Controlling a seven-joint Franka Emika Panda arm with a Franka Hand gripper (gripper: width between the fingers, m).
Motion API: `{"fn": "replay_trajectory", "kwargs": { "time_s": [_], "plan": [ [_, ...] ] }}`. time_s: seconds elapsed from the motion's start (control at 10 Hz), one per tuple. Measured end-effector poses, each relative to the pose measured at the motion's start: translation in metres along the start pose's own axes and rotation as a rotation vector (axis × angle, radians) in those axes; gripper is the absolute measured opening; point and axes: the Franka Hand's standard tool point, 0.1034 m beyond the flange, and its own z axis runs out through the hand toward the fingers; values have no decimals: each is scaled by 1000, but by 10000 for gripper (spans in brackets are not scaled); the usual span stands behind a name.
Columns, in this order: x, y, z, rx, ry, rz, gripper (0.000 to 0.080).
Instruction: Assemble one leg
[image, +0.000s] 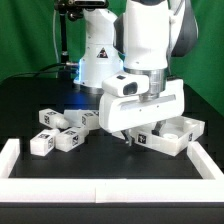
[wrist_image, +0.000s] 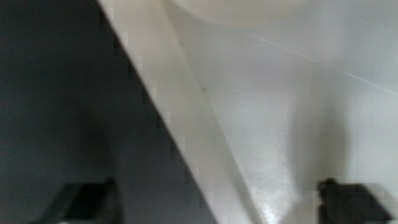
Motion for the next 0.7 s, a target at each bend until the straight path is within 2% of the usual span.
{"fn": "replay_trajectory", "kwargs": {
  "time_s": [0.1, 0.2, 0.3, 0.4, 0.7],
  "plan": [
    [0, 0, 0, 0, 0, 0, 411],
    [0, 0, 0, 0, 0, 0, 411],
    [0, 0, 0, 0, 0, 0, 228],
    [0, 0, 0, 0, -1, -1, 96],
    [0, 0, 0, 0, -1, 0, 53]
  ]
}}
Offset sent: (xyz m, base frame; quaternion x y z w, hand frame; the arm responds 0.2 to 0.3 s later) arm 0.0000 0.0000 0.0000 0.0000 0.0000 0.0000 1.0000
